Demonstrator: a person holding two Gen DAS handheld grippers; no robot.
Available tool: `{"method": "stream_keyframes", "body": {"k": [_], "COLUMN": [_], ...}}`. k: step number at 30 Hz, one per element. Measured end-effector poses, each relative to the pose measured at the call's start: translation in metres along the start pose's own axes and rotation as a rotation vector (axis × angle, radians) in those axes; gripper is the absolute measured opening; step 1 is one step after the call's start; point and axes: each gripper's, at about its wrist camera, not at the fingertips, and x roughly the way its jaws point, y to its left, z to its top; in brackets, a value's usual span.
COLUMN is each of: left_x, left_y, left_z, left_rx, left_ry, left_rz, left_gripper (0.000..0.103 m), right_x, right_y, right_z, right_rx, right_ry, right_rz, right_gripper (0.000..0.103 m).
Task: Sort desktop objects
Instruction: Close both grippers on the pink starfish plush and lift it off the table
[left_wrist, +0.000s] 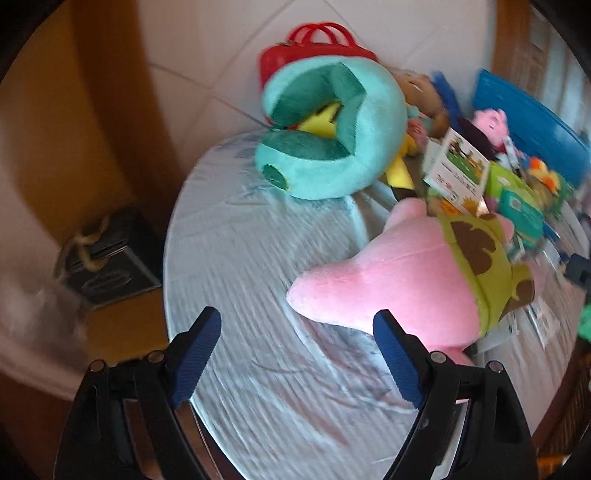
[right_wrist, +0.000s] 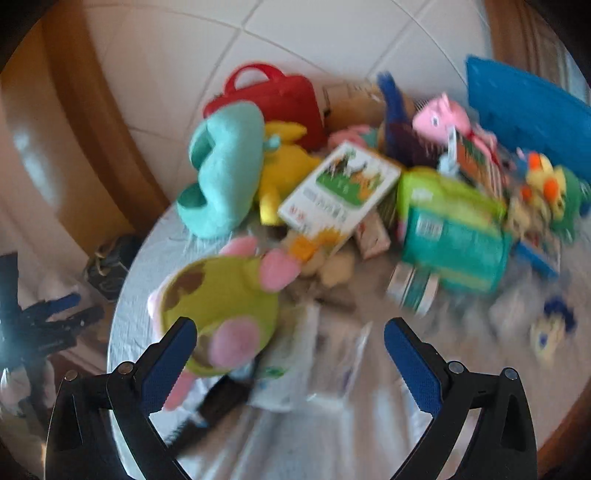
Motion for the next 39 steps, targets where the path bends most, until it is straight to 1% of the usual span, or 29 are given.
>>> {"method": "stream_keyframes", "body": {"k": [3, 5, 7, 11, 14, 16, 18, 19, 21, 24, 28, 31, 34, 36, 39], "left_x": [0.015, 0.025, 0.036, 0.061, 0.080, 0.094, 0.098, 0.100, 0.101, 0.108, 0.110, 0.118, 0.127, 0.133, 0.132], "left_y": [0.010, 0.012, 0.012, 0.012, 0.012, 0.010, 0.008, 0.006, 0.004, 0.003, 0.014, 0.010, 0.008, 0.007, 0.014], "left_z": [0.004, 0.003, 0.002, 0.002, 0.001, 0.001, 0.002, 0.003, 0.007, 0.014, 0.017, 0.017, 0.017, 0.016, 0.014], "left_rx": [0.053, 0.074, 0.090, 0.104, 0.110, 0.110, 0.108, 0.106, 0.103, 0.111, 0.094, 0.080, 0.041, 0.007, 0.002], "left_ry": [0.022, 0.032, 0.041, 0.051, 0.057, 0.070, 0.057, 0.047, 0.038, 0.047, 0.050, 0.067, 0.083, 0.095, 0.099], "left_rz": [-0.072, -0.110, -0.138, -0.191, -0.223, -0.250, -0.258, -0.261, -0.295, -0.295, -0.338, -0.370, -0.404, -0.431, -0.442], "left_gripper": [0.084, 0.084, 0.084, 0.084, 0.084, 0.085, 0.100, 0.103, 0.103, 0.103, 0.103, 0.103, 0.103, 0.103, 0.103], "right_x": [0.002, 0.007, 0.014, 0.029, 0.051, 0.070, 0.077, 0.078, 0.080, 0.085, 0.091, 0.093, 0.093, 0.093, 0.091], "right_y": [0.029, 0.038, 0.045, 0.052, 0.052, 0.051, 0.039, 0.032, 0.021, 0.011, 0.006, 0.003, -0.004, -0.009, -0.011], "right_z": [-0.011, -0.012, -0.010, 0.000, 0.002, 0.000, -0.002, -0.002, -0.001, 0.001, 0.005, 0.004, 0.001, -0.001, -0.003], "right_rx": [0.035, 0.054, 0.082, 0.111, 0.119, 0.098, 0.122, 0.138, 0.149, 0.160, 0.156, 0.157, 0.171, 0.183, 0.178], "right_ry": [0.019, 0.027, 0.031, 0.012, 0.030, 0.061, 0.060, 0.056, 0.057, 0.068, 0.068, 0.077, 0.078, 0.087, 0.092], "right_rz": [-0.049, -0.085, -0.088, -0.122, -0.131, -0.146, -0.124, -0.112, -0.107, -0.064, -0.039, -0.015, -0.012, 0.006, 0.022], "right_gripper": [0.103, 0.103, 0.103, 0.103, 0.103, 0.103, 0.103, 0.103, 0.103, 0.103, 0.103, 0.103, 0.103, 0.103, 0.103]}}
